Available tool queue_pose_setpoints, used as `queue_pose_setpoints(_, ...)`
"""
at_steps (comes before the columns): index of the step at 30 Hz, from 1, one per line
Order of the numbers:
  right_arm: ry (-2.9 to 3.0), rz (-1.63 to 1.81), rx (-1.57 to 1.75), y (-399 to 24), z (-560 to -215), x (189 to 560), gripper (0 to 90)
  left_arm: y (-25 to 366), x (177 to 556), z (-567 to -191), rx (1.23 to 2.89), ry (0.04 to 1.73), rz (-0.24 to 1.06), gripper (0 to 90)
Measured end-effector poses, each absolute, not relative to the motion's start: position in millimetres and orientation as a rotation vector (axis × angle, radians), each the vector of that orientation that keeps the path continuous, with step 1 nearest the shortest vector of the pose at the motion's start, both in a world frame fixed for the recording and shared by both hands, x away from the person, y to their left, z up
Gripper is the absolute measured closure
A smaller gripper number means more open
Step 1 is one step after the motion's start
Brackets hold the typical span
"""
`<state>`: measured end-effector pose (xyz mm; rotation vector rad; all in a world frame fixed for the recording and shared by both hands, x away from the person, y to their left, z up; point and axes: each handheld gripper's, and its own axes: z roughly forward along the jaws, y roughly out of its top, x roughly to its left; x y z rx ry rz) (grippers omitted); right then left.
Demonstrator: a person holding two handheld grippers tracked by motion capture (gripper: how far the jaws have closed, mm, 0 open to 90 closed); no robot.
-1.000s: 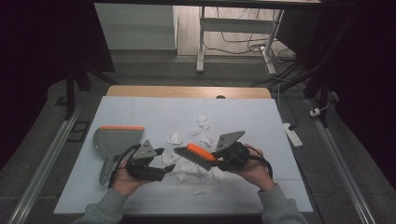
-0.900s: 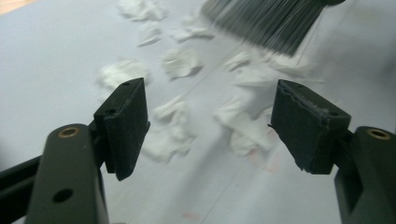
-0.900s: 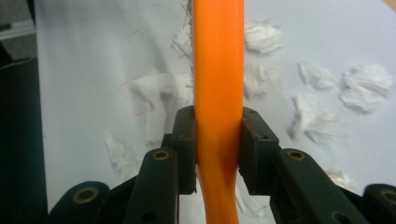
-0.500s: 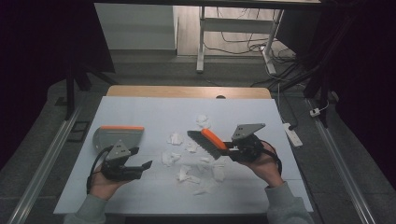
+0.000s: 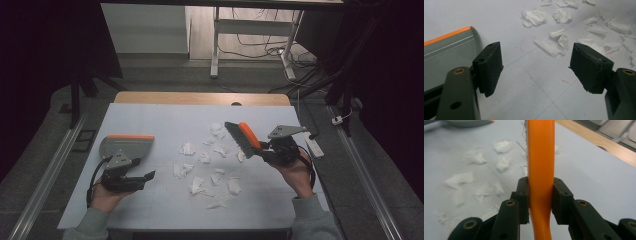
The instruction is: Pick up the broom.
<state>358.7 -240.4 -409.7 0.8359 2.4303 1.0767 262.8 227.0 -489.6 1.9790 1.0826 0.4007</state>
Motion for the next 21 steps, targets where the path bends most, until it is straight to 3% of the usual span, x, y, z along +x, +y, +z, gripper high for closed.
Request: queue_pose_setpoints(21,2.334,0.945,1.030,-268.7,-408.1,380.7,70.1,227.0,263.9,-492.0,1.997,1.079,0.410,26.4)
